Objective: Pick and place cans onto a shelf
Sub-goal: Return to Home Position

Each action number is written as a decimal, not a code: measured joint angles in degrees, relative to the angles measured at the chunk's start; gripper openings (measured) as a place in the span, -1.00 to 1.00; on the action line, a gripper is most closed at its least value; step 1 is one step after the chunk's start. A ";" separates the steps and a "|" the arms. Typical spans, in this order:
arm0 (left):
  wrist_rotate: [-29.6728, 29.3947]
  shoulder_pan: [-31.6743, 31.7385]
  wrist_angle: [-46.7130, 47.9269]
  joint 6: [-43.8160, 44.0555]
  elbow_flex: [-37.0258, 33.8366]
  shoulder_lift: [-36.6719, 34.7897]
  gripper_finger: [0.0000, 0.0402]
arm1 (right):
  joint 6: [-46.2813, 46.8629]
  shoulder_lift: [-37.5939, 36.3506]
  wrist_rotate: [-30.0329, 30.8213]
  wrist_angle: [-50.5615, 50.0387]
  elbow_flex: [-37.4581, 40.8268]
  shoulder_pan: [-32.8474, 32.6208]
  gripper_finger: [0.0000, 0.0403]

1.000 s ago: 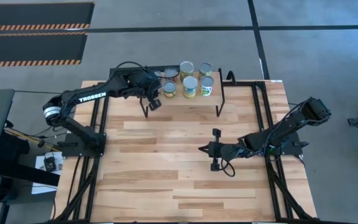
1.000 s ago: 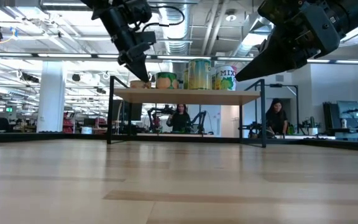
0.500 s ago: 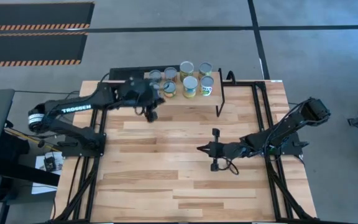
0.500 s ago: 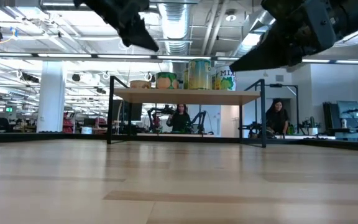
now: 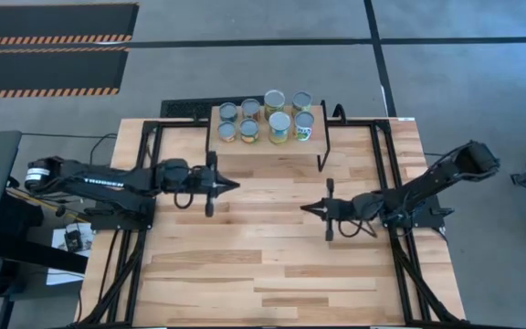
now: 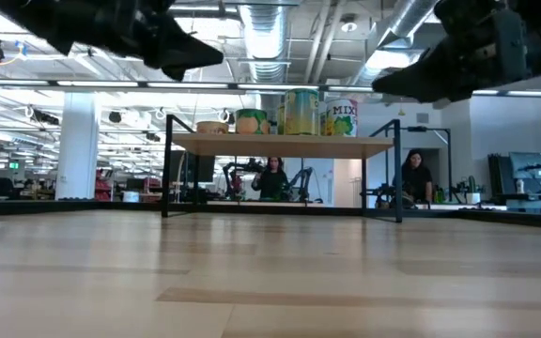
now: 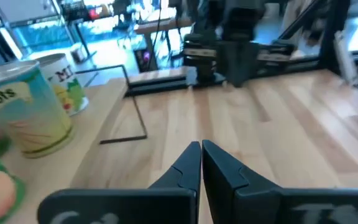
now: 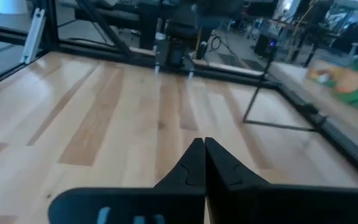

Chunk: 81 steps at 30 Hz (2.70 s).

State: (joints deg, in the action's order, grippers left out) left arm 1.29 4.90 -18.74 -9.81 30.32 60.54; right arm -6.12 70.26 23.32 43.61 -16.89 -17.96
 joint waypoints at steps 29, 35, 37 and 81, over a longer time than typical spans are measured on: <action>2.75 -0.30 -11.65 6.33 -27.02 -29.34 -0.97 | 0.04 -57.21 -6.28 -39.29 10.64 7.63 -0.98; 2.94 4.03 0.19 7.46 -27.66 -39.14 -0.97 | 0.99 -70.39 -12.71 -47.24 11.53 13.97 -0.98; 4.13 5.51 3.64 7.52 -27.66 -42.70 -0.97 | 1.01 -70.10 -13.05 -48.28 11.59 15.53 -0.98; 1.89 9.32 16.26 12.47 -29.89 -60.18 -0.97 | -0.35 -67.54 -11.42 -40.80 16.53 27.48 -0.77</action>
State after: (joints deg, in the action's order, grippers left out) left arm 3.18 14.22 -2.48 2.66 0.43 0.36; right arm -6.48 2.72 11.90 2.81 -0.36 9.52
